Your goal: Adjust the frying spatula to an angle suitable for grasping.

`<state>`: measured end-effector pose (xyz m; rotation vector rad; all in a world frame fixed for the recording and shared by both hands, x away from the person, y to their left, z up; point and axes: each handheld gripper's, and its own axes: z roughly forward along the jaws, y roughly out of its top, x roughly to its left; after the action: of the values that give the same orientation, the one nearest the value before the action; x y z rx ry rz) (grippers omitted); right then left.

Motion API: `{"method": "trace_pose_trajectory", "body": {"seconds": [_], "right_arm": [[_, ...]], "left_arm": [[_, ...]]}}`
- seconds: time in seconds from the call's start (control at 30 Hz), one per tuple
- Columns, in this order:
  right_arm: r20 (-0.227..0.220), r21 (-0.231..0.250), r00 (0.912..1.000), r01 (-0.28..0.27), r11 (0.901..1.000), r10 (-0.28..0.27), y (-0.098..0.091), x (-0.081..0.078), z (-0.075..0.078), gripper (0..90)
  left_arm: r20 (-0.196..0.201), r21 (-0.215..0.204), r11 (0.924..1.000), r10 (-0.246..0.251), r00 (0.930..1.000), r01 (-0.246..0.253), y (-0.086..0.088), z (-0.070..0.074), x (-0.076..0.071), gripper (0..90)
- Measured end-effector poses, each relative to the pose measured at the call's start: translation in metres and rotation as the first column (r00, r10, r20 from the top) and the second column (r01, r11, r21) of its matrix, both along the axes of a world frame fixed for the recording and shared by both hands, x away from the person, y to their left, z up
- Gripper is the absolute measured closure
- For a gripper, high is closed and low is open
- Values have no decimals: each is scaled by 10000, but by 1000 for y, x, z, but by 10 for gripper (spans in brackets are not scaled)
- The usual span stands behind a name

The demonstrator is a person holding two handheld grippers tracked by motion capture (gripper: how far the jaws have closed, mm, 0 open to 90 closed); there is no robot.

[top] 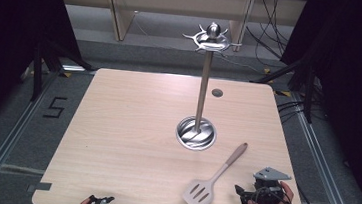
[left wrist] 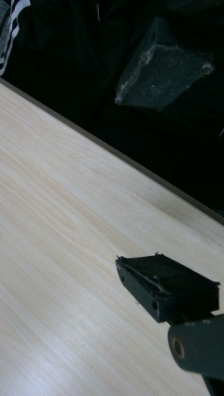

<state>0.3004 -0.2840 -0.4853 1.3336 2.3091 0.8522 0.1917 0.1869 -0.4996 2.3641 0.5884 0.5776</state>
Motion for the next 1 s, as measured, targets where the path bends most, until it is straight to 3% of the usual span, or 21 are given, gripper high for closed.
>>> {"method": "trace_pose_trajectory", "body": {"seconds": [0.03,0.13,0.17,0.4,0.47,0.57,0.63,0.8,0.97,1.0], "right_arm": [[-88,168,9999,85,9998,-83,1,0,0,201],[51,81,10000,-51,10000,51,0,1,-1,205],[-163,179,9998,-58,9998,61,1,2,0,206],[-27,-131,9999,-108,9999,107,2,6,2,211],[-232,55,9996,157,9999,-156,4,8,5,207],[-175,102,9998,118,9999,-116,5,16,6,205],[-315,-9,9994,173,9998,-174,6,21,9,201],[-679,22,9967,445,9990,-443,8,32,13,178],[-1185,-232,9905,675,9975,-698,22,50,17,160],[-1104,-326,9923,522,9981,-555,25,54,16,160]], "left_arm": [[-11,-39,10000,7,10000,-7,0,0,0,171],[-3,-34,10000,9,10000,-9,0,0,0,171],[-26,-59,10000,13,10000,-13,0,0,0,171],[-46,-46,10000,31,10000,-31,0,0,0,171],[-14,-18,10000,56,10000,-56,0,-1,0,170],[-65,-56,10000,29,10000,-29,0,-1,1,171],[-199,-95,9999,87,9998,-89,-1,-1,0,171],[-63,-58,10000,28,10000,-28,-1,-1,1,171],[-113,-86,10000,36,9999,-37,0,-1,1,171],[-199,-202,9998,-17,9998,13,0,-1,1,171]]}}
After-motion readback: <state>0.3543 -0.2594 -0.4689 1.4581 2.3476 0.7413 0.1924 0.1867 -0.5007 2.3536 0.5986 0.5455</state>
